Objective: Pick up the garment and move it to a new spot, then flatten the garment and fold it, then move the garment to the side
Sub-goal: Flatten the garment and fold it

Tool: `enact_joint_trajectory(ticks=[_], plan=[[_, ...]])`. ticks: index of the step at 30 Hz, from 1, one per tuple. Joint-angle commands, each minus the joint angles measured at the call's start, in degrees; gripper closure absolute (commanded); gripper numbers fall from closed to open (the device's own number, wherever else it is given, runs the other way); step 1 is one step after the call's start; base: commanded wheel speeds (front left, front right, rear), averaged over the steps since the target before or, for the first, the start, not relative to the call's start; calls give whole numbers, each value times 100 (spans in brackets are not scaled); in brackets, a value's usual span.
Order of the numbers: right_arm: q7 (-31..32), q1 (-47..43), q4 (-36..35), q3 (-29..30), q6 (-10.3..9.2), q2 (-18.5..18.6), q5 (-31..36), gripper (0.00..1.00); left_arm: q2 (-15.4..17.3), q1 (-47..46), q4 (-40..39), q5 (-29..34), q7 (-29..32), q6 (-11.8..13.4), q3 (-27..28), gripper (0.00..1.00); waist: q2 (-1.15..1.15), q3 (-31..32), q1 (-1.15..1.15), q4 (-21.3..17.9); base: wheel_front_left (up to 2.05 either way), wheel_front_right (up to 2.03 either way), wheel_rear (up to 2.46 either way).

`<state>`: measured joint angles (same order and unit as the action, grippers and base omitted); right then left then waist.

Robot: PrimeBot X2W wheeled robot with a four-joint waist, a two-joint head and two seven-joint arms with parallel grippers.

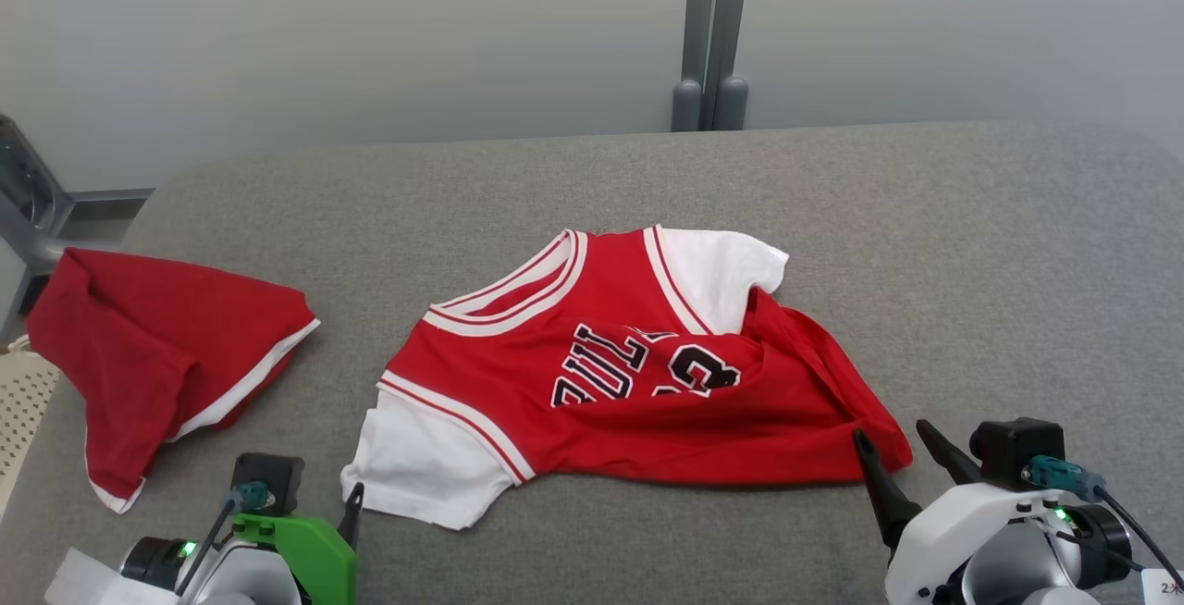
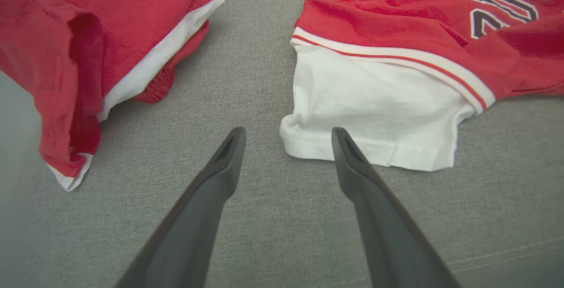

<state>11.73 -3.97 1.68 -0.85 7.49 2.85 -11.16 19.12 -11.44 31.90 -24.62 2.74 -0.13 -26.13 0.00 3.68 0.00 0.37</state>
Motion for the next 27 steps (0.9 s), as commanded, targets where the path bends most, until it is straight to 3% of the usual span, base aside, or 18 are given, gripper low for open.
enact_joint_trajectory(ticks=[1, 14, 27], plan=[[125, 58, -94, -42, 1, 8, 27, 0, 34, -235, 298, 16, 91, -9, 5, 0, 0, -140, 0, -148, 0, 0, 0], [431, 373, -151, -142, 1, 9, 533, 0, -157, -953, 1469, -86, 296, -109, -51, 0, 0, -527, 0, -393, 0, 0, 0], [524, 951, 712, 82, 1, 3, 997, 0, -514, -1433, 2166, -23, 305, -199, -286, 18, 0, -869, 0, -228, 0, 0, 0]])
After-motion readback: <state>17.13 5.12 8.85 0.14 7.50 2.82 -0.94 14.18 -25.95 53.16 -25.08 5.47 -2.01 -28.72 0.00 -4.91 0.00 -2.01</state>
